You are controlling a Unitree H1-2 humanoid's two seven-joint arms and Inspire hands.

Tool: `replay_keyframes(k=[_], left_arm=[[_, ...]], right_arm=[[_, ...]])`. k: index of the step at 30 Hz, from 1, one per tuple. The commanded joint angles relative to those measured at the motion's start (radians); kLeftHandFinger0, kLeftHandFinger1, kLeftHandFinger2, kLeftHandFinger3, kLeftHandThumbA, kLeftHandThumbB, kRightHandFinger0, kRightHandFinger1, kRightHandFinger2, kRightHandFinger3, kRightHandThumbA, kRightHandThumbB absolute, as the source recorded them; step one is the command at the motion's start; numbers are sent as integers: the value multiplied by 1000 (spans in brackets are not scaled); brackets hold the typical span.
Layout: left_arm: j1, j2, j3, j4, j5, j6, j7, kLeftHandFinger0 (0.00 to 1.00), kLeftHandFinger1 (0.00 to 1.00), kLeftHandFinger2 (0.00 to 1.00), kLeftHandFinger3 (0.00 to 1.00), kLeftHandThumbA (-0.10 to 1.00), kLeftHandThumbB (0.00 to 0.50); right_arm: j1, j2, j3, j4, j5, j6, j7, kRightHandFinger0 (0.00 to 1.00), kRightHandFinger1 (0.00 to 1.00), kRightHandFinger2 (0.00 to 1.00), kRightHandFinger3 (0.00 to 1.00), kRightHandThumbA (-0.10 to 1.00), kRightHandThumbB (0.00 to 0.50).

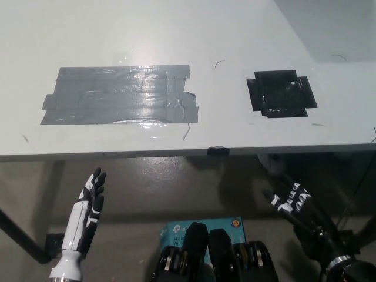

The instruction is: A grey duster is kept infront of the robot in the middle of the table and the robot extends its right arm to grab the duster, picks it up and hands it to a person

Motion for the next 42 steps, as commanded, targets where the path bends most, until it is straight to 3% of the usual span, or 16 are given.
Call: replay_keyframes(k=[1, 11, 22, 42], left_arm=[[19, -2, 3, -38, 6, -39, 14, 998, 1000, 1000, 1000, 971, 258], [30, -6, 7, -40, 7, -39, 15, 955, 1000, 1000, 1000, 957, 275], [30, -8, 10, -41, 11, -39, 14, 950, 1000, 1000, 1000, 935, 284], [27, -9, 18, -34, 15, -39, 4, 942, 1000, 1000, 1000, 919, 274]], right_arm=[[-2, -61, 69, 63, -554, -356, 0, 1000, 1000, 1000, 1000, 900, 341], [2, -48, 64, 91, -598, -380, 11, 1000, 1000, 1000, 1000, 857, 307], [3, -33, 51, 100, -652, -394, 33, 1000, 1000, 1000, 1000, 873, 311], [13, 24, -20, 143, -721, -451, 106, 1000, 1000, 1000, 1000, 825, 265]])
